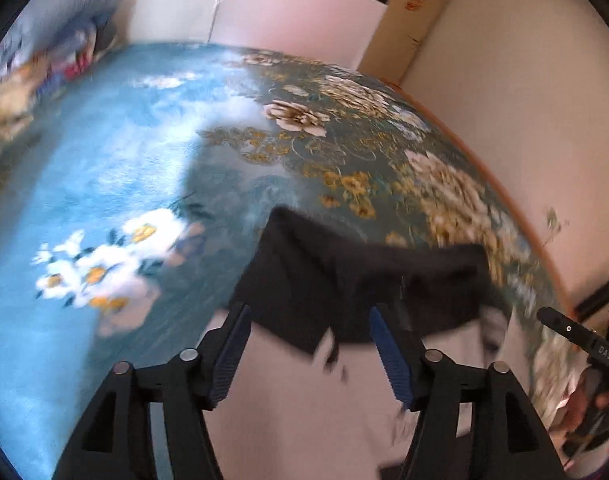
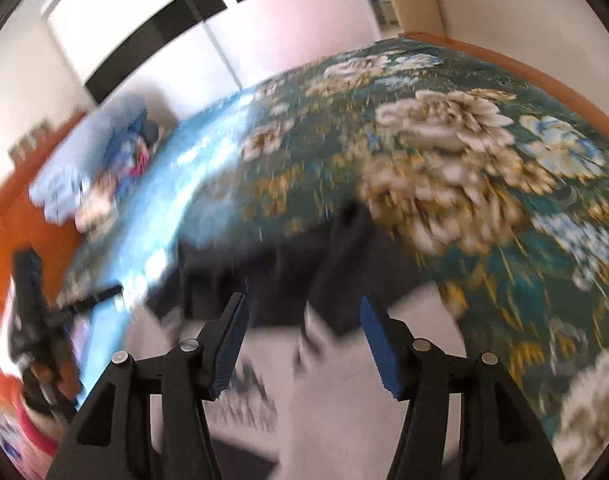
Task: Fold clothes
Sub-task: 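Lay the jacket flat on the bed and open both grippers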
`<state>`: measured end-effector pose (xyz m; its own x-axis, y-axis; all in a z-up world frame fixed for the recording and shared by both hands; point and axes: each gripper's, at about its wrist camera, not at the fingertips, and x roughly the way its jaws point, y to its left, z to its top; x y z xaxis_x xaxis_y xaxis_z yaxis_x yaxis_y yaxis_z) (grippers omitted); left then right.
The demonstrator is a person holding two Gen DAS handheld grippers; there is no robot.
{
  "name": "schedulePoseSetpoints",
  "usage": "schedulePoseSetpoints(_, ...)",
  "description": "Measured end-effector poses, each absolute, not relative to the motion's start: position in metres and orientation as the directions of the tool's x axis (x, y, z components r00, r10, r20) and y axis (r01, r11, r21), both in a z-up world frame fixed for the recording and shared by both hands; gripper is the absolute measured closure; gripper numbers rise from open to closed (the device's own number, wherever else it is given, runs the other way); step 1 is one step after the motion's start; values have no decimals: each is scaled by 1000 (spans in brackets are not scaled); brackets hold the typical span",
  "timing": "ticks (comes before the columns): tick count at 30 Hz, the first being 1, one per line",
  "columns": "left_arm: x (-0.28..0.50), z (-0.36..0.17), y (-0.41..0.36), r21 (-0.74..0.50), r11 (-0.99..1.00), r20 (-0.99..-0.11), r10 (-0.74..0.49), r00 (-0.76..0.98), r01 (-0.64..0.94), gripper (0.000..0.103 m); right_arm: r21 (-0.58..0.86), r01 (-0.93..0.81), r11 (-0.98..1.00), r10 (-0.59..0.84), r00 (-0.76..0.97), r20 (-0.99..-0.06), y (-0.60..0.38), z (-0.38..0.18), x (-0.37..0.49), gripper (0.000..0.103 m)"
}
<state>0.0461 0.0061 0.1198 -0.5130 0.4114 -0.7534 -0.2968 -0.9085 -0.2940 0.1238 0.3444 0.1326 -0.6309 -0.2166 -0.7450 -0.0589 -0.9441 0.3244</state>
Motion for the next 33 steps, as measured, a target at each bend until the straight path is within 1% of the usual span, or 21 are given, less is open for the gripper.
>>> schedulePoseSetpoints(2,72,114,1,-266,-914,-760,394,-517,-305,35,262,-57,-963,-179,-591,-786,330,118,153,43)
schedulePoseSetpoints(7,116,103,-4,-218,-930,-768,351,-535,-297,35,190,-18,-982,-146,-570,-809,299,101,193,43)
schedulePoseSetpoints(11,139,105,0,-170,-934,-771,324,-548,-313,34,97,42,-994,-105,-538,-837,273,84,204,43)
schedulePoseSetpoints(14,148,103,4,-169,-931,-774,329,-542,-324,33,45,27,-999,-53,-517,-854,268,73,203,44)
schedulePoseSetpoints(15,150,103,5,-170,-930,-775,331,-539,-327,33,47,11,-999,-46,-511,-858,270,71,203,50)
schedulePoseSetpoints(16,153,102,8,-167,-929,-777,330,-535,-331,33,50,-6,-999,-40,-507,-861,274,71,203,63)
schedulePoseSetpoints(17,155,101,10,-163,-927,-780,330,-531,-338,33,52,-23,-998,-34,-504,-863,277,70,203,69)
schedulePoseSetpoints(19,158,99,16,-153,-922,-786,332,-522,-356,33,73,-42,-996,-42,-505,-862,285,74,206,93)
schedulePoseSetpoints(20,159,97,20,-149,-919,-789,334,-516,-366,33,91,-46,-995,-54,-511,-858,290,77,207,96)
schedulePoseSetpoints(24,160,92,30,-152,-907,-797,348,-494,-392,32,183,-65,-981,-118,-551,-826,317,100,215,96)
schedulePoseSetpoints(25,159,90,32,-155,-906,-800,350,-488,-395,32,182,-80,-980,-106,-567,-817,328,108,216,97)
schedulePoseSetpoints(30,158,83,37,-152,-903,-813,345,-469,-401,32,100,-205,-974,53,-631,-774,389,151,211,97)
schedulePoseSetpoints(33,157,80,39,-146,-902,-818,341,-463,-406,32,-19,-318,-948,227,-634,-739,434,175,201,97)
